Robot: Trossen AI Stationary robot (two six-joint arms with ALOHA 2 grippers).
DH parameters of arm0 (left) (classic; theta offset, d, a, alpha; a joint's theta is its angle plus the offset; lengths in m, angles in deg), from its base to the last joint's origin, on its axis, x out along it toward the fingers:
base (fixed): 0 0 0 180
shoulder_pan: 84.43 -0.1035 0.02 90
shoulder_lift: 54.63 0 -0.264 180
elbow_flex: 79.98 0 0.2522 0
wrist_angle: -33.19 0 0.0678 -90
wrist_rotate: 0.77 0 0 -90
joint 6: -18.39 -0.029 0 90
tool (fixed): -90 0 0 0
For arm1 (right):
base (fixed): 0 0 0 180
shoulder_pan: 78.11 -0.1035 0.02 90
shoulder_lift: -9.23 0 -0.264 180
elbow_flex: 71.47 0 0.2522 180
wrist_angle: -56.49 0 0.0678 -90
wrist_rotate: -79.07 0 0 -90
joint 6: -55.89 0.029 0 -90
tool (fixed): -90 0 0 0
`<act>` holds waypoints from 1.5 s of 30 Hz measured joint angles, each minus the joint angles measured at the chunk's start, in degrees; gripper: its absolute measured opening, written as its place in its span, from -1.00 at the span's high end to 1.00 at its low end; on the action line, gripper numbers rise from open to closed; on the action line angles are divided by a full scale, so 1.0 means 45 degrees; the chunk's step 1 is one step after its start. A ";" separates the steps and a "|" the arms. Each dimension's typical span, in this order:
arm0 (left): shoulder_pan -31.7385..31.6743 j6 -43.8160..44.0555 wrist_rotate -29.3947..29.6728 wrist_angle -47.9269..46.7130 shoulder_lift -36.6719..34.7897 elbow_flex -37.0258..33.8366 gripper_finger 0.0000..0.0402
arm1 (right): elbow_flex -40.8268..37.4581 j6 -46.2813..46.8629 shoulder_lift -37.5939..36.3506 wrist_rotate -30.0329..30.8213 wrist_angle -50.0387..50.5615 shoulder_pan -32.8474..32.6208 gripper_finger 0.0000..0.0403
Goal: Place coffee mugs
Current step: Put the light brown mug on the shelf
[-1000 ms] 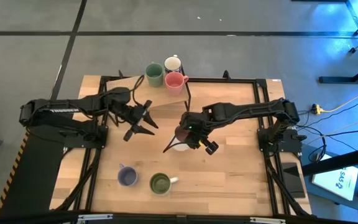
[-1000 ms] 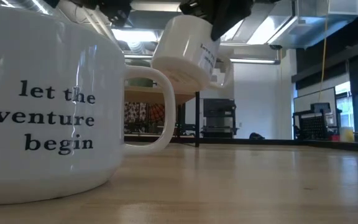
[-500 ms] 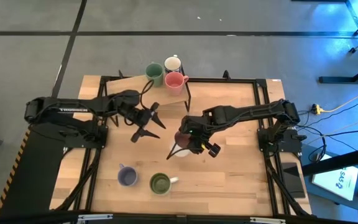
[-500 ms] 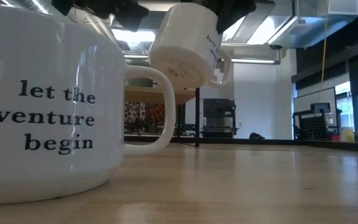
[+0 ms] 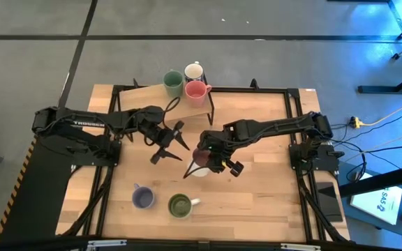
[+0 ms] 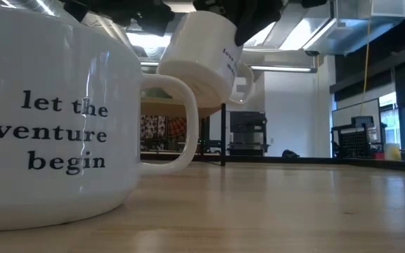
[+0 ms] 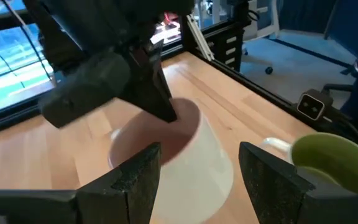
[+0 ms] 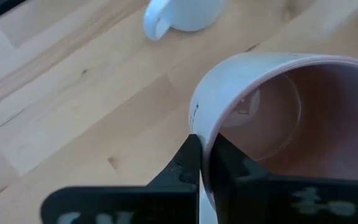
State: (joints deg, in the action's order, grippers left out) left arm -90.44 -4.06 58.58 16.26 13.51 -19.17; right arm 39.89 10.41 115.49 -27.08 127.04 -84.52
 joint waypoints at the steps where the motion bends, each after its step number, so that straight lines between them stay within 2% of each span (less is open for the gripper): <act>1: 0.0045 -0.0052 0.0018 -0.0082 0.0024 -0.0003 -0.05 | 0.0009 -0.0031 0.0014 -0.0036 -0.0037 0.0000 1.00; 7: 0.0161 -0.0057 0.0055 -0.0085 0.0029 -0.0005 -0.05 | 0.0561 -0.1188 0.0470 -0.0338 0.0197 -0.0004 1.00; 14: 0.0147 -0.0242 0.0203 -0.0174 0.0024 -0.0005 -0.05 | 0.2271 -0.2287 0.1449 -0.0328 0.0713 0.0015 1.00; 19: 0.0243 -0.1038 -0.0095 -0.0373 0.0024 -0.0005 -0.05 | 0.3343 -0.2371 0.2259 -0.0329 0.1237 0.0015 1.00; 25: 0.0712 -0.2604 -0.0007 -0.1687 0.0024 -0.0005 -0.05 | 0.3574 -0.2733 0.2487 -0.0328 0.1703 0.0000 1.00; 27: 0.1012 -0.3395 0.0452 -0.2062 0.0029 -0.0005 -0.05 | 0.3574 -0.2742 0.2487 -0.0328 0.1720 0.0015 1.00; 29: 0.1335 -0.4038 0.1500 -0.2054 0.0024 -0.0005 -0.05 | 0.3574 -0.2748 0.2487 -0.0325 0.1723 0.0015 1.00; 33: 0.1731 -0.4615 0.2942 -0.2013 0.0025 -0.0005 -0.05 | 0.3574 -0.2748 0.2487 -0.0323 0.1622 -0.0042 1.00; 40: 0.1927 -0.4562 0.2998 -0.1917 0.0217 -0.0005 -0.04 | 0.3560 -0.2879 0.2482 -0.0217 0.1480 -0.0087 1.00; 45: 0.1968 -0.4917 0.2933 -0.1883 0.0327 -0.0002 0.13 | 0.3560 -0.2942 0.2482 -0.0236 0.1496 -0.0087 1.00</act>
State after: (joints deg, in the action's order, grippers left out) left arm -81.58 -26.18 71.78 7.78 14.98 -19.17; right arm 55.91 -2.82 126.65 -28.14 133.77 -84.91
